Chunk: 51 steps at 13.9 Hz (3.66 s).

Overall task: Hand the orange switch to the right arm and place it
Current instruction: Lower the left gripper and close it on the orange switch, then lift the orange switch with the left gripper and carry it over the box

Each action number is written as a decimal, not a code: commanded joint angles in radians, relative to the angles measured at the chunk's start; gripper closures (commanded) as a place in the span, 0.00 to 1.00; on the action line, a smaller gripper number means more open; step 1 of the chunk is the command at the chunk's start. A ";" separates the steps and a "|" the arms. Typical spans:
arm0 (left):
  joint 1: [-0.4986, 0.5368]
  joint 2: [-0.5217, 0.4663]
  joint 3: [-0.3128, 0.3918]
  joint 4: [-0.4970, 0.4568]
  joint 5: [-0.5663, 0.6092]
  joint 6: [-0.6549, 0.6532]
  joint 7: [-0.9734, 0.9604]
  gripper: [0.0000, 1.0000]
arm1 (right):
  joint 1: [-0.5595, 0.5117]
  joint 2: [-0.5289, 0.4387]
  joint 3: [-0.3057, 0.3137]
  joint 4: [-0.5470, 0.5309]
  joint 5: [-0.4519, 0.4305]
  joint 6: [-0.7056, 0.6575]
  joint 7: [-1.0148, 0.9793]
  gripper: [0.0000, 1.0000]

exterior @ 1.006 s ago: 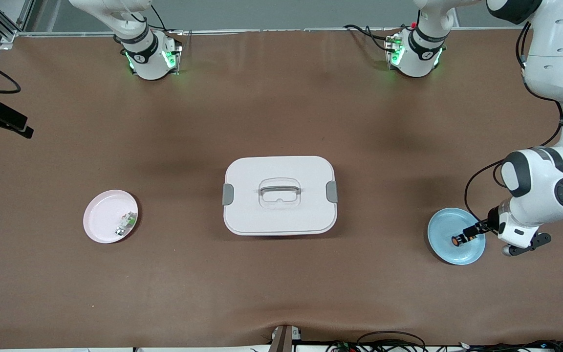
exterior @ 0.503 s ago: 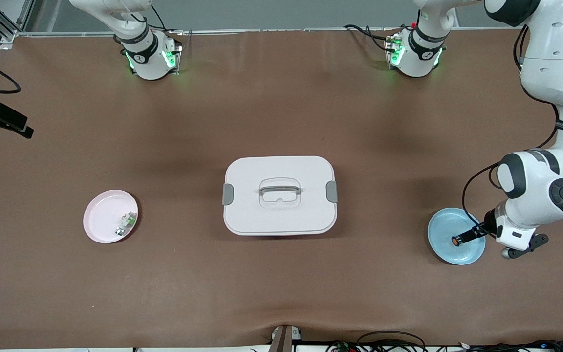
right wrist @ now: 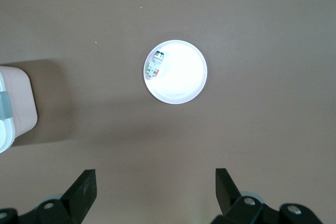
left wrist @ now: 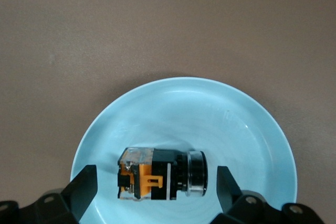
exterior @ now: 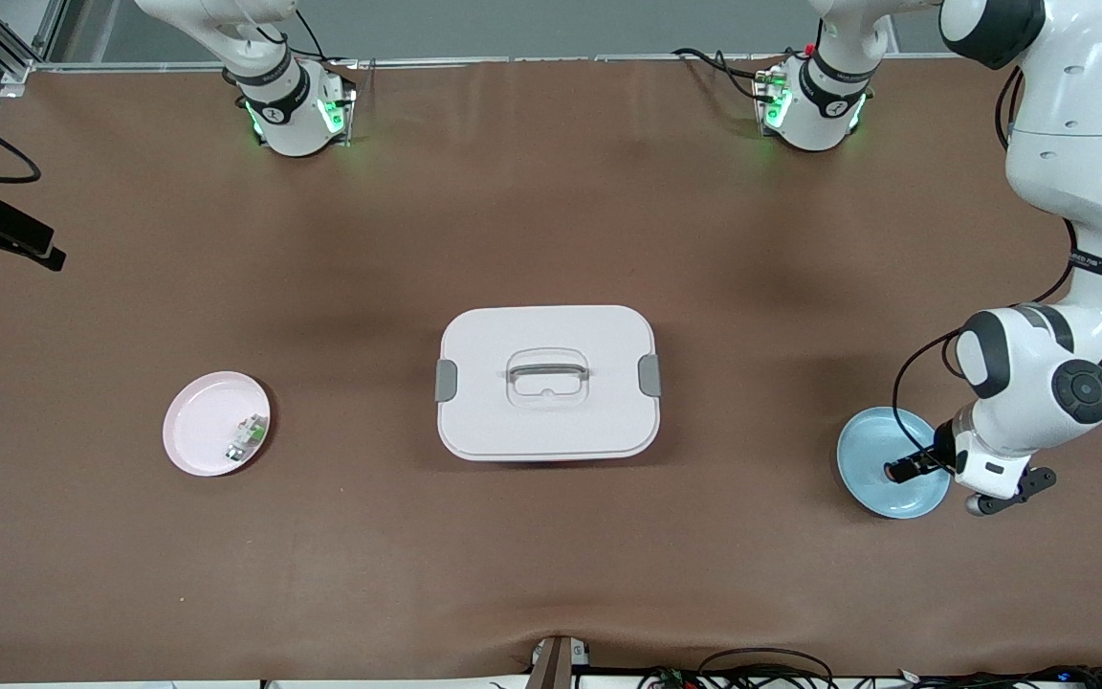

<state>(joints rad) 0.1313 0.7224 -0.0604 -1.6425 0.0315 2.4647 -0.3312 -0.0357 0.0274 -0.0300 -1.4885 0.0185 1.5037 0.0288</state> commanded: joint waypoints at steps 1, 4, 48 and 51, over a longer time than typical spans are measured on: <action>-0.005 0.026 0.002 0.023 -0.018 0.045 -0.009 0.00 | -0.010 -0.020 0.005 -0.018 0.011 0.006 -0.010 0.00; -0.010 0.034 0.002 0.023 -0.018 0.046 -0.009 0.00 | -0.010 -0.020 0.005 -0.018 0.011 0.006 -0.010 0.00; -0.240 -0.156 -0.536 0.325 -0.096 -0.524 -1.259 1.00 | -0.010 0.003 0.012 -0.001 0.001 -0.029 -0.033 0.00; -0.278 -0.155 -0.536 0.332 -0.096 -0.503 -1.313 1.00 | -0.007 0.008 0.013 -0.006 0.017 -0.079 -0.017 0.00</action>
<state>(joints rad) -0.1197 0.5566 -0.5982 -1.3449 -0.0476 1.9573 -1.6085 -0.0425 0.0377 -0.0206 -1.4890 0.0201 1.4429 0.0084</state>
